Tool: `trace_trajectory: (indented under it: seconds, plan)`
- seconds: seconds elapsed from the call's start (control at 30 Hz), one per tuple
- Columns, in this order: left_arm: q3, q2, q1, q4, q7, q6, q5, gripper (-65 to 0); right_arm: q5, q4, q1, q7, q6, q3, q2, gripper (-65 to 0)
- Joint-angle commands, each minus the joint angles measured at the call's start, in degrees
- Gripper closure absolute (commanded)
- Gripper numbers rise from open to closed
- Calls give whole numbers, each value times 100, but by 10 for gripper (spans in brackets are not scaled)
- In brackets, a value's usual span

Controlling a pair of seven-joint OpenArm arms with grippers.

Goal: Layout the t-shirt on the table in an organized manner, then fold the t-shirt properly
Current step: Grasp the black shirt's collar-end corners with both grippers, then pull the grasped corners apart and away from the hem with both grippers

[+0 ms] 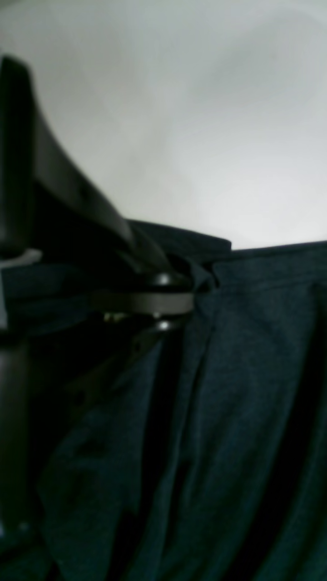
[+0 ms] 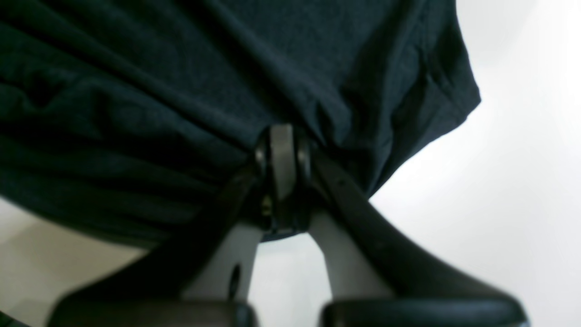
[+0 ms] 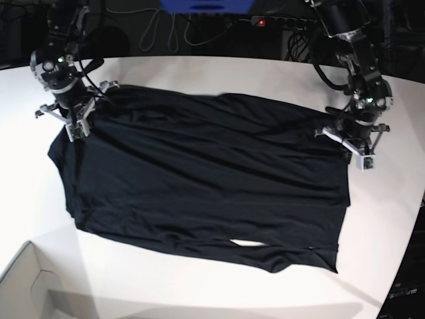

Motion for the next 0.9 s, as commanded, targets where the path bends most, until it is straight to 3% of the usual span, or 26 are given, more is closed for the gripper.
trace_trajectory:
  seconds: [0.0,0.5,0.63,0.87]
  plan:
    - [-10,-58,-63,164,-121,17,-58,0,37,87,27,121,-10,16,39,0]
    - [-19,523,1352,2283,-77,9,-58,-1,37,96,27,121,-10,16,39,0]
    - [-27,558,1862,2406,-121,9,-58,-1,37,96,-61,147,-2,24,48,0]
    - [-203,584,2038,2415,-121,9,-67,-1,37,96,-105,129,7,24,39,0]
